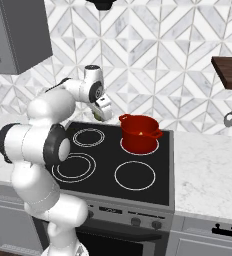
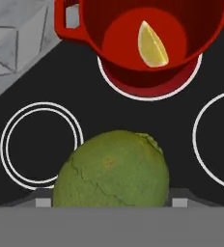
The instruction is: Put the lime and lemon wedge in the pot. Retrieve the spatula and lightly stir the vegetables in the pot.
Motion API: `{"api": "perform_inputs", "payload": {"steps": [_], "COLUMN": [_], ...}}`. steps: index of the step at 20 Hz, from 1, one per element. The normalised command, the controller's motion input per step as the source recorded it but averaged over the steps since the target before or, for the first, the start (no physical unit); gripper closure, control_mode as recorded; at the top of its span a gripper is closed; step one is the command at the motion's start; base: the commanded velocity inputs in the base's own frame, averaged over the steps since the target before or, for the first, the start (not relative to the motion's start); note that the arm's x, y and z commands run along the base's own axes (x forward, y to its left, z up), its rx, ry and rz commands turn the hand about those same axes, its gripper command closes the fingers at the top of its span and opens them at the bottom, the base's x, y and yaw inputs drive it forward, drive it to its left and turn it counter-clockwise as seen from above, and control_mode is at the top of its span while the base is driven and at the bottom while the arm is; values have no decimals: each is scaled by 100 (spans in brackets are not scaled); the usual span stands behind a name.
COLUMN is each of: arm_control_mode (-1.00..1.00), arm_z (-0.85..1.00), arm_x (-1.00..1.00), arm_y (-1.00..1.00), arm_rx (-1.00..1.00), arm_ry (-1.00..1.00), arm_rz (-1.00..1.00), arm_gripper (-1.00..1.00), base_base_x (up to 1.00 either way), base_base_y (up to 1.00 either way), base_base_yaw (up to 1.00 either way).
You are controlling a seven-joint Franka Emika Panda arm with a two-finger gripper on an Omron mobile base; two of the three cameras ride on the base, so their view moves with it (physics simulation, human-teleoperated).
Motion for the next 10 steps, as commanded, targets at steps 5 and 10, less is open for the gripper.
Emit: {"api": "perform_inputs", "payload": {"steps": [5, 10], "arm_control_mode": [-100, -100], "arm_z": [-17, -33], "arm_x": [39, 18], "arm_y": [-87, -74], "arm_rx": [-1, 0], "arm_ry": [6, 0], "arm_rz": [-11, -8], "arm_gripper": [100, 100], "base_base_x": [0, 0], "base_base_y": [0, 0], "base_base_yaw": [0, 0]}}
